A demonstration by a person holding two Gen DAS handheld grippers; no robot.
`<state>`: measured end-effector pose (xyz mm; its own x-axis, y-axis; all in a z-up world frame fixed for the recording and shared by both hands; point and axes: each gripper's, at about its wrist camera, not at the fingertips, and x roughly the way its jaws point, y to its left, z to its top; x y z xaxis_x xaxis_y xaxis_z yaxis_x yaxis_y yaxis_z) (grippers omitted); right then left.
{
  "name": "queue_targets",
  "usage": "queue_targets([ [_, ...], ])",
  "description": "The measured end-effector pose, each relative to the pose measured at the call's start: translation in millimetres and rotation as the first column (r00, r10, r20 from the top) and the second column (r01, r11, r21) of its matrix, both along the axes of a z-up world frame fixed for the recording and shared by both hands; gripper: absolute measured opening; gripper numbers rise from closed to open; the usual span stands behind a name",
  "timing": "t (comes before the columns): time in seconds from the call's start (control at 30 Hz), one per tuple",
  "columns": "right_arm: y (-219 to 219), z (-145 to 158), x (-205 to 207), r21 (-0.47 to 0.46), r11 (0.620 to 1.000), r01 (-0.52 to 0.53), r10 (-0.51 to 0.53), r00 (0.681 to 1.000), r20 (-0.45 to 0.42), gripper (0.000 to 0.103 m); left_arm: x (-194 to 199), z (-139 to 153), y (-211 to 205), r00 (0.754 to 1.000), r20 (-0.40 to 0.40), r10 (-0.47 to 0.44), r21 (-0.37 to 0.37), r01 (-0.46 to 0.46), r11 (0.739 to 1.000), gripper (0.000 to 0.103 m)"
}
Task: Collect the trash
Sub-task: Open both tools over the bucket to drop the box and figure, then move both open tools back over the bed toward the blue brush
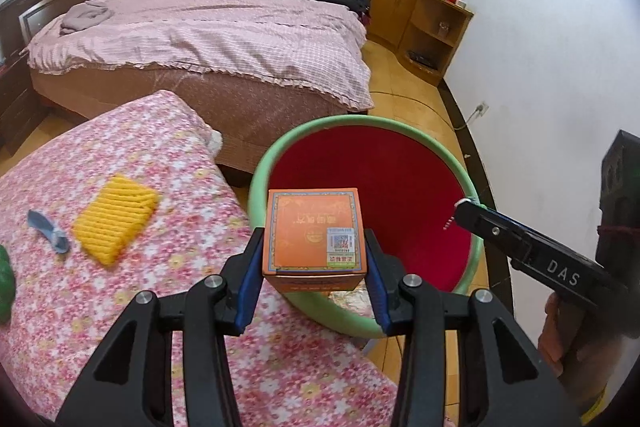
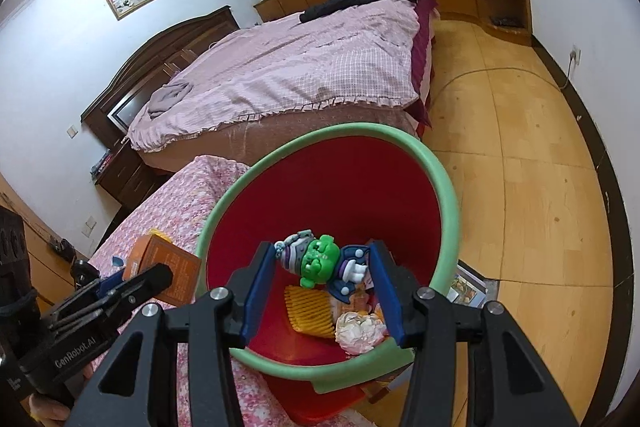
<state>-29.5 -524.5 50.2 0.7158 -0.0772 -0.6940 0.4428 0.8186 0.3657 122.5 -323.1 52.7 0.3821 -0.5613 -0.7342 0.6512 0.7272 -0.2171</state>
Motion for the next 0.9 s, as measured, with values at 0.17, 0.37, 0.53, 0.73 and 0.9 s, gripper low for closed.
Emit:
queue_targets([
  [0.17,-5.9,-1.0,-0.6,0.005,1.000,0.002,-0.002,1.000,0.009,0.052,-3.0,-2.1,-6.9,1.000,0.005,-0.003,0.001,0.003,1.000,0.046],
  [0.37,-6.9,1.0,-2.4,0.008,1.000,0.008,-0.009,1.000,0.019,0.053,-3.8,-0.2,-8.5,1.000,0.005,0.004,-0.001,-0.004,1.000,0.052],
  [0.53,-6.2,6.0,-3.8,0.007,1.000,0.015,-0.015,0.999,0.033,0.055,-2.2,3.1,-5.0,1.000,-0.003,0.016,-0.011,-0.016,1.000,0.053],
  [0.73,-1.6,9.9,-5.3,0.006,1.000,0.016,-0.016,0.999,0.042,0.056,1.2,5.9,3.6,0.999,0.000,0.042,-0.008,-0.042,0.999,0.053],
  [0.9,5.6,11.9,-5.3,0.019,1.000,0.012,-0.014,0.998,0.056,0.056,11.5,6.1,20.2,0.996,-0.003,0.094,-0.004,-0.094,0.996,0.053],
])
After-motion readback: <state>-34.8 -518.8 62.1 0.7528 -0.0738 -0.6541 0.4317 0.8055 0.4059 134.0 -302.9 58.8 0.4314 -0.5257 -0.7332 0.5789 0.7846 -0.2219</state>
